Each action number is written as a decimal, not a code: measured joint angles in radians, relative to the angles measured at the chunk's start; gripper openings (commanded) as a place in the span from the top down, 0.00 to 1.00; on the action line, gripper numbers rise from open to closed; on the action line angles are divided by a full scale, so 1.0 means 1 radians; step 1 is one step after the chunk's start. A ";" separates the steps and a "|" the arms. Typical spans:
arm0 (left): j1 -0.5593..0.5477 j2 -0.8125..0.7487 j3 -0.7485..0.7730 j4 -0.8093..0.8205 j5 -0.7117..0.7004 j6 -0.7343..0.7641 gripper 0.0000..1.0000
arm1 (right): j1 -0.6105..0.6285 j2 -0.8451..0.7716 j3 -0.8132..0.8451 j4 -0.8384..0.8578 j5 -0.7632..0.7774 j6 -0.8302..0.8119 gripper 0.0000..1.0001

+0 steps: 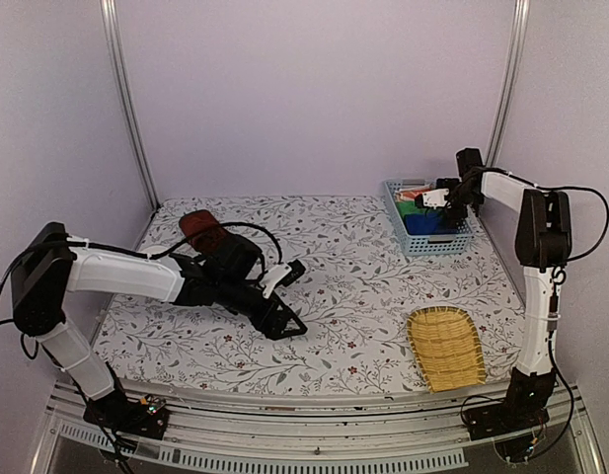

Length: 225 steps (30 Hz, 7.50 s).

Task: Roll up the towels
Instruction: Place the towel in the bin, then pick up the towel from the corner of the board, then put down the towel at the center of the board, then pick up the towel from the center of the board.

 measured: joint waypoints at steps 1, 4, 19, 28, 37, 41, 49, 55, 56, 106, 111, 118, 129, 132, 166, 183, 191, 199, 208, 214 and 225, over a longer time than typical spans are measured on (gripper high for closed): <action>0.000 0.002 0.001 0.000 0.001 0.001 0.11 | 0.000 0.005 0.021 -0.003 0.005 0.004 0.05; 0.002 0.008 0.006 -0.003 0.007 0.003 0.11 | -0.001 0.043 0.090 -0.006 0.022 0.023 0.05; 0.016 0.027 0.030 -0.014 0.019 0.009 0.11 | -0.009 0.180 0.203 -0.019 0.048 0.050 0.06; 0.024 0.026 0.030 -0.016 0.009 0.008 0.04 | -0.012 0.092 0.108 -0.081 0.046 0.040 0.05; 0.066 -0.039 0.025 -0.031 -0.122 -0.010 0.01 | -0.012 -0.055 0.077 -0.178 0.046 0.037 0.05; 0.114 -0.120 0.013 -0.034 -0.244 -0.047 0.03 | -0.009 -0.097 0.090 -0.243 0.016 0.076 0.05; 0.366 -0.116 0.116 -0.087 -0.337 -0.199 0.36 | 0.071 -0.354 0.056 -0.261 -0.153 0.503 0.01; 0.558 0.121 0.379 -0.204 -0.373 -0.289 0.37 | 0.093 -0.702 -0.286 -0.033 -0.394 0.979 0.01; 0.571 0.165 0.430 -0.226 -0.391 -0.291 0.37 | 0.092 -0.753 -0.368 0.019 -0.448 1.046 0.05; 0.248 0.054 0.137 -0.097 -0.134 -0.356 0.81 | 0.281 -0.700 -0.650 0.065 -0.661 1.157 0.51; 0.243 0.021 0.142 -0.097 -0.146 -0.344 0.62 | 0.463 -0.696 -0.650 0.065 -0.573 1.101 0.60; 0.251 -0.182 0.047 -0.137 -0.286 -0.363 0.56 | 0.798 -0.550 -0.609 0.070 -0.418 1.011 0.64; 0.332 -0.436 -0.176 -0.233 -0.454 -0.524 0.48 | 1.034 -0.081 -0.146 0.080 -0.212 1.149 0.49; 0.352 -0.484 -0.194 -0.237 -0.462 -0.537 0.48 | 1.035 0.065 0.002 0.066 -0.157 1.192 0.45; 0.375 -0.518 -0.226 -0.195 -0.438 -0.534 0.49 | 1.034 0.151 0.160 -0.024 -0.204 1.352 0.88; 0.375 -0.475 -0.241 -0.166 -0.396 -0.522 0.49 | 0.974 0.151 0.160 -0.023 -0.344 1.406 0.76; 0.375 -0.455 -0.241 -0.165 -0.379 -0.513 0.48 | 0.967 0.151 0.160 -0.018 -0.386 1.416 0.80; 0.375 -0.450 -0.241 -0.163 -0.359 -0.505 0.47 | 0.964 0.142 0.160 -0.019 -0.407 1.427 0.75; 0.375 -0.410 -0.241 -0.162 -0.343 -0.493 0.47 | 0.954 0.031 0.150 -0.017 -0.431 1.408 0.60; 0.375 -0.407 -0.241 -0.171 -0.386 -0.515 0.47 | 0.979 0.055 0.150 -0.023 -0.396 1.349 0.51; 0.375 -0.405 -0.241 -0.188 -0.410 -0.522 0.47 | 1.004 0.254 0.221 -0.087 -0.307 1.320 0.65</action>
